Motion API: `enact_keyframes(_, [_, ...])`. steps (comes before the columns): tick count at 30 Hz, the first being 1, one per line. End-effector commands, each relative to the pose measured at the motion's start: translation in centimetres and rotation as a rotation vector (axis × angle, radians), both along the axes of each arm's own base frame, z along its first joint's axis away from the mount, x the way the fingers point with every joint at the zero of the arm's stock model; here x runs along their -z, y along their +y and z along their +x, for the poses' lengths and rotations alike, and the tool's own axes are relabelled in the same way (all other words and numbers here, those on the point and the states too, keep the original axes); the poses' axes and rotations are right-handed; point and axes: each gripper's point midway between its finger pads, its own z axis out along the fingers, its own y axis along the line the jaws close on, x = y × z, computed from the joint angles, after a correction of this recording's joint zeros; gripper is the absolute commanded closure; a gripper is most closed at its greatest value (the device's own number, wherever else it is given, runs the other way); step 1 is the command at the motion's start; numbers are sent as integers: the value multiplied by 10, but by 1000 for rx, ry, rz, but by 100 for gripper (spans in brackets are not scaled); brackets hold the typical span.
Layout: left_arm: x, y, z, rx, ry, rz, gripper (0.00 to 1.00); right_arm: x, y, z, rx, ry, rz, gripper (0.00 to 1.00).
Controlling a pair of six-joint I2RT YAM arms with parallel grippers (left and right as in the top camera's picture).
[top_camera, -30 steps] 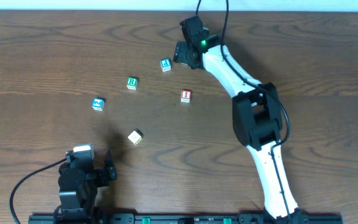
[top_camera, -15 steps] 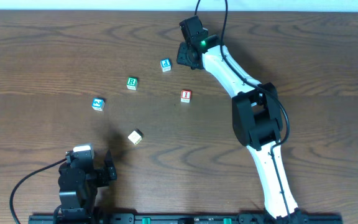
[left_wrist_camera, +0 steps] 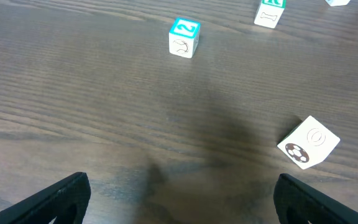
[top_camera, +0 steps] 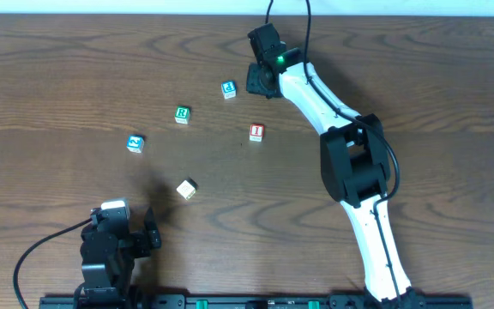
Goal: Spell out Ai2
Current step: 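Grasp red A block at far side with right gripper, then carry red A block with right gripper toward the I block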
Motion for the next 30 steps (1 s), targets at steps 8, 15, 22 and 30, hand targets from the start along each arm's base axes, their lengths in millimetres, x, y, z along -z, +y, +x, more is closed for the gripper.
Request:
enact_keyframes(8, [4,3,-1,-13,10,11,5,-13,-5,1,-83,-17,-88,67])
enact_keyframes(15, [4,3,-1,-13,10,11,4,-64,-7,8,-103,-55,-114,70])
enact_keyframes(22, [4,3,-1,-13,10,11,4,-137,-10,-22,-129,-6,-84,98])
enact_keyframes(30, [4,3,-1,-13,10,11,4,-230,-15,-91,-297,-18,-138,98])
